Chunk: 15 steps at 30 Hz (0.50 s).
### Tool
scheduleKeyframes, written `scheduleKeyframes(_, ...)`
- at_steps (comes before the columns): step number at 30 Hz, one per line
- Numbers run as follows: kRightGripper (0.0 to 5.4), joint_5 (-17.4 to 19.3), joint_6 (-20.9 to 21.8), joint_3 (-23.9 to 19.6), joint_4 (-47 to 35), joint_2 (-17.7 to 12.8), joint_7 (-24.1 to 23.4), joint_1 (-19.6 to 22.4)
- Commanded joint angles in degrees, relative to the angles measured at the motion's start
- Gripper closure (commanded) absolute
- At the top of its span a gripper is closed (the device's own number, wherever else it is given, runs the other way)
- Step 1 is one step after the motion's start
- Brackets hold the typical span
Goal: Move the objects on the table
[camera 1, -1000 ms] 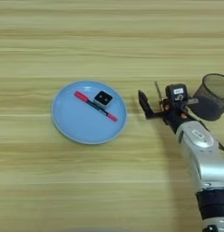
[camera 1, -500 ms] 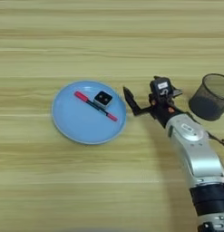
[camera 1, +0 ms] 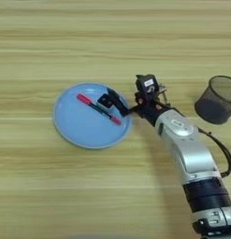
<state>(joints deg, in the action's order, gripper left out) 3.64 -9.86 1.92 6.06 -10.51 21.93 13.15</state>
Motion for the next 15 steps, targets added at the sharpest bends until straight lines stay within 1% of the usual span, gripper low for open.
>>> scheduleKeyframes(1,0.03,2.1,-1.5,0.6,-3.3,0.2,1.6,4.0)
scheduleKeyframes(8,0.03,1.2,-2.3,2.7,-3.2,1.4,2.4,3.1)
scheduleKeyframes(15,0.03,0.4,-1.9,4.3,-1.3,1.8,2.5,2.7)
